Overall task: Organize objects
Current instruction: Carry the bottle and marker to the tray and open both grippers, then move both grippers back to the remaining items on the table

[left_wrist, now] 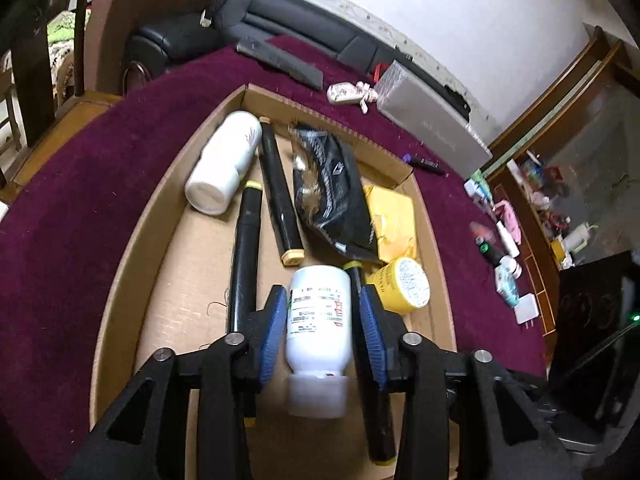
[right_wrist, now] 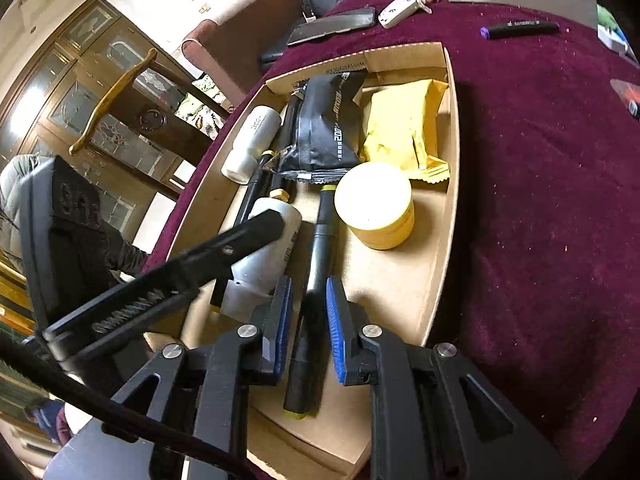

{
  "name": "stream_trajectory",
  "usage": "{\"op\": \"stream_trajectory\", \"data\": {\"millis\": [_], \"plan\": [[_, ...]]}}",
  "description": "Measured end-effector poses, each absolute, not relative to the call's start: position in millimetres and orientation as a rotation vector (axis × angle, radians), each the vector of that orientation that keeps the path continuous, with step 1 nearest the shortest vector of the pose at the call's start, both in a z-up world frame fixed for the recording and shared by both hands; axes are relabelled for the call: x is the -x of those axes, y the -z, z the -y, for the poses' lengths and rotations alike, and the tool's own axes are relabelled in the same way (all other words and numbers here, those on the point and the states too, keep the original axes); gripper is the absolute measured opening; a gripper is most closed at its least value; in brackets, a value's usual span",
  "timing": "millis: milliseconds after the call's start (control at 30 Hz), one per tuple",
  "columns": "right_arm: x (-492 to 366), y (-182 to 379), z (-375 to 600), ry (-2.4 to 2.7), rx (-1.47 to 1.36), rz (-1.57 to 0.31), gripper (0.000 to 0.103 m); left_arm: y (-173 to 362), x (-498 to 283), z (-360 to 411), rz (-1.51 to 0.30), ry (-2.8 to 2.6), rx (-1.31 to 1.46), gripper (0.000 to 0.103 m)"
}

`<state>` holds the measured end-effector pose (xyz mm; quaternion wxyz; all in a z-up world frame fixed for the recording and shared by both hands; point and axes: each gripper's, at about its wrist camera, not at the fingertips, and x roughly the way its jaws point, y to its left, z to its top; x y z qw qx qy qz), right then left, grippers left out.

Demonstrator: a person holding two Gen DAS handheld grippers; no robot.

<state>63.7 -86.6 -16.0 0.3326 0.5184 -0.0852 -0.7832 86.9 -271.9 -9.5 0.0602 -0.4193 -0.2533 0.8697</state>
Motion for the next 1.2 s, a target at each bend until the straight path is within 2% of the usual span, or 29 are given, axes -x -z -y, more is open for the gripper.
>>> {"op": "stream_trajectory", "data": {"millis": [100, 133, 200, 367, 433, 633, 733, 1200], "plan": [[-73.3, 7.0, 81.2, 2.106, -1.298, 0.181, 0.016, -3.7, -96.8, 270.0, 0.741, -2.685, 1.217, 0.038], [-76.6, 2.0, 79.2, 2.129, -1.271, 0.168, 0.018, -8.2, -100.1, 267.5, 0.718, -2.711, 1.21, 0.042], [-84.2, -7.9, 72.9, 2.181, -1.221, 0.148, 0.025, -16.2, -107.2, 261.7, 0.667, -2.77, 1.195, 0.047], [-95.4, -20.6, 64.0, 2.272, -1.14, 0.116, 0.037, -40.8, -129.9, 237.3, 0.418, -2.973, 1.116, 0.047], [-100.5, -22.6, 57.5, 2.3, -1.121, 0.111, 0.041, -48.0, -138.1, 227.5, 0.351, -3.029, 1.089, 0.051], [-110.1, -26.0, 50.5, 2.349, -1.09, 0.104, 0.042, -66.7, -160.0, 203.7, 0.156, -3.19, 1.002, 0.056], [-116.2, -27.8, 45.2, 2.379, -1.066, 0.102, 0.049, -72.1, -168.8, 194.4, 0.071, -3.249, 0.968, 0.058], [-128.6, -30.0, 24.8, 2.418, -1.044, 0.126, 0.051, -73.2, -175.4, 171.2, -0.065, -3.265, 0.98, 0.059]]}}
